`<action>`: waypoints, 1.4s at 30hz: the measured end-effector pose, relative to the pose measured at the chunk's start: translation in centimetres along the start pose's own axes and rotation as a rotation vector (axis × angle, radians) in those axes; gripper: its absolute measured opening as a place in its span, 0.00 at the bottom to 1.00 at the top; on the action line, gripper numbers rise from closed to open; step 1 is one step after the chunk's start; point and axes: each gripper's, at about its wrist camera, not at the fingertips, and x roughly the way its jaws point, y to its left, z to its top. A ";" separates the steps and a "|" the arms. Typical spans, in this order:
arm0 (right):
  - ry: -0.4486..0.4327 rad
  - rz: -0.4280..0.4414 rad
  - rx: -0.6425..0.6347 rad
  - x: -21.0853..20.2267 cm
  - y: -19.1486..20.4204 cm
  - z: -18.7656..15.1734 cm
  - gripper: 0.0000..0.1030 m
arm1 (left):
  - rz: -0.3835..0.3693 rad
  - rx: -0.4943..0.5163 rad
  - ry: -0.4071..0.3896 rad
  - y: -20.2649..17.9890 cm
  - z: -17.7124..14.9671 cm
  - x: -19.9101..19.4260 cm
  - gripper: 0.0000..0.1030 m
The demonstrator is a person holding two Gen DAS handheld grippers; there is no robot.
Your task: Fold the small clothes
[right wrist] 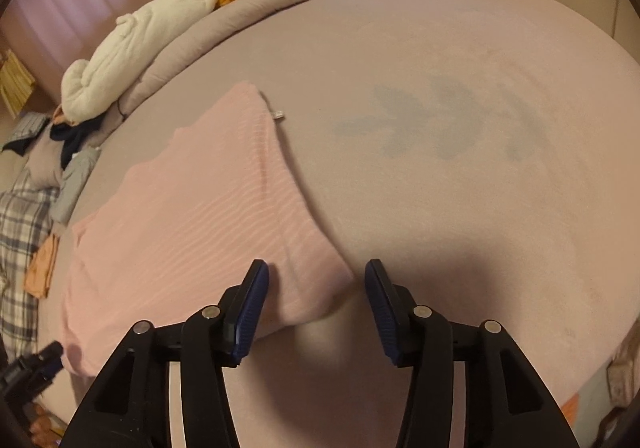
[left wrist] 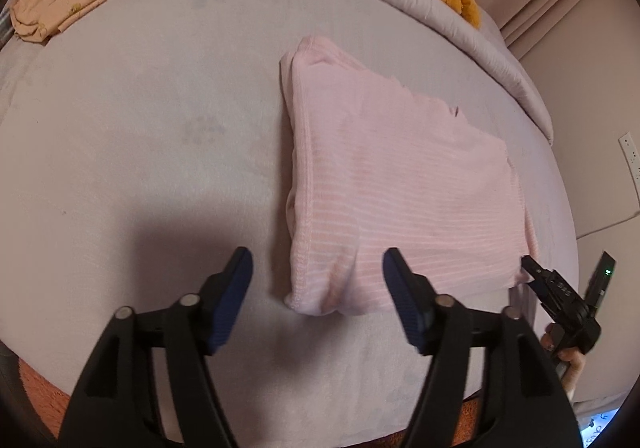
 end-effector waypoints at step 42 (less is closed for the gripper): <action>0.148 0.270 -0.475 3.4 19.2 -3.9 0.13 | 0.065 -0.069 -0.096 2.5 0.0 -4.0 0.73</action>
